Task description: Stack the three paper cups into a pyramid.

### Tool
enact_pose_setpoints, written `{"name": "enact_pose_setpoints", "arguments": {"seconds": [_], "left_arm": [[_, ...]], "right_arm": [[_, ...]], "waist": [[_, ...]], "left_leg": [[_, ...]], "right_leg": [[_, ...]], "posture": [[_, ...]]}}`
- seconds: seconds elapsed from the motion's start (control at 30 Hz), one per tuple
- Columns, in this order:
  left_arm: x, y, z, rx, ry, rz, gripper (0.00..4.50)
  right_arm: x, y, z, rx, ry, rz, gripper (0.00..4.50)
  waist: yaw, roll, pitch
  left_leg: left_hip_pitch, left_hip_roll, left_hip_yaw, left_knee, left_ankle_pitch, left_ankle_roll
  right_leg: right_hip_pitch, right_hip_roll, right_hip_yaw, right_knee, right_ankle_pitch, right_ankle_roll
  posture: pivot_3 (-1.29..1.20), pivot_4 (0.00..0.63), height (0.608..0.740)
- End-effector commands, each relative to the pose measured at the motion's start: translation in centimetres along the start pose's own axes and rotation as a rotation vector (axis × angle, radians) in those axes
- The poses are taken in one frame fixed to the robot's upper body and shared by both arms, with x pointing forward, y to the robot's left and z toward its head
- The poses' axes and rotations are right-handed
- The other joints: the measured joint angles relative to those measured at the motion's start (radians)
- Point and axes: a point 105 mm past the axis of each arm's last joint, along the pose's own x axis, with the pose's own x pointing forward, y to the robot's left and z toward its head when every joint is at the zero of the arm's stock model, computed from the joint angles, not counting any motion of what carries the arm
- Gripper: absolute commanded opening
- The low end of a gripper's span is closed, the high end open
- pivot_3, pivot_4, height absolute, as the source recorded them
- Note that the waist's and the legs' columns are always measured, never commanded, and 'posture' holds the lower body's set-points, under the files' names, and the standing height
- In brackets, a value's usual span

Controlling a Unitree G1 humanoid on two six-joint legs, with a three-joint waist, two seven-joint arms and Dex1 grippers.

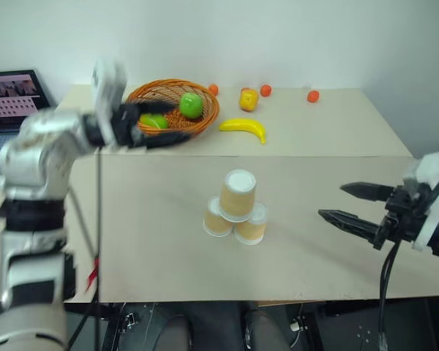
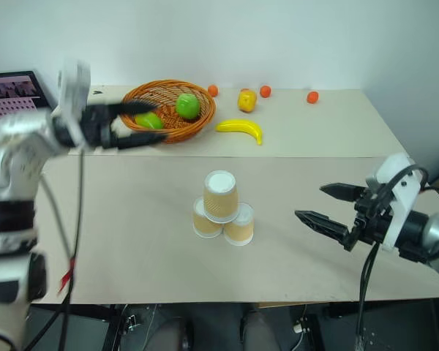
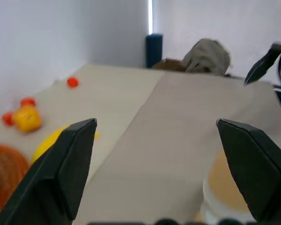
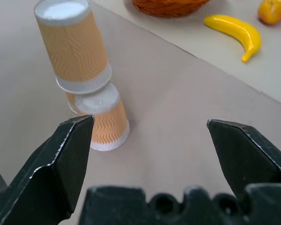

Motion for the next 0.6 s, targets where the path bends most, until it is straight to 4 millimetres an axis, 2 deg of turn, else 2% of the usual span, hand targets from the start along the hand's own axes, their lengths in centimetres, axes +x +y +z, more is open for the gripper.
{"name": "enact_pose_setpoints", "arguments": {"seconds": [0.03,0.13,0.2,0.4,0.6], "left_arm": [[-1.1,-0.1,0.0,0.077,-0.031,0.108,4.36],[-2.0,-3.0,-5.0,-0.075,0.013,0.179,4.36],[-2.2,-4.1,-6.7,-0.127,0.016,0.22,4.36],[-1.6,-4.4,-10.0,-0.137,0.004,0.385,4.36],[-1.8,-4.5,-11.6,-0.158,-0.004,0.463,4.36]], "right_arm": [[-0.8,-0.5,0.1,-0.038,-0.047,-0.033,4.5],[-0.3,-0.4,-2.3,0.025,-0.024,-0.052,4.5],[0.1,-0.6,-3.0,0.043,-0.034,-0.072,4.5],[1.5,-1.6,-4.4,0.042,-0.068,-0.164,4.5],[2.2,-1.6,-4.6,0.052,-0.102,-0.215,4.5]], "waist": [[0.011,-0.002,0.001],[0.011,-0.003,-0.002],[0.009,-0.002,-0.003],[0.013,-0.003,-0.003],[0.008,-0.002,-0.003]], "left_leg": [[0.0,0.0,0.0,0.002,0.0,0.0],[-0.001,0.0,-0.001,0.003,0.001,-0.002],[0.003,0.0,0.0,0.001,0.0,-0.001],[0.004,0.0,0.0,0.002,0.002,-0.002],[0.004,0.0,0.0,0.002,0.002,-0.003]], "right_leg": [[0.001,0.0,0.0,0.001,0.0,0.0],[0.001,0.0,-0.001,-0.001,0.0,0.002],[0.005,-0.001,0.001,-0.001,0.0,0.001],[0.004,0.001,0.001,0.002,-0.002,0.005],[0.003,0.001,0.002,0.002,-0.002,0.005]], "posture": [[0.0,0.15,0.737],[0.0,0.15,0.737],[0.0,0.15,0.737],[0.0,0.15,0.737],[0.0,0.15,0.737]]}}
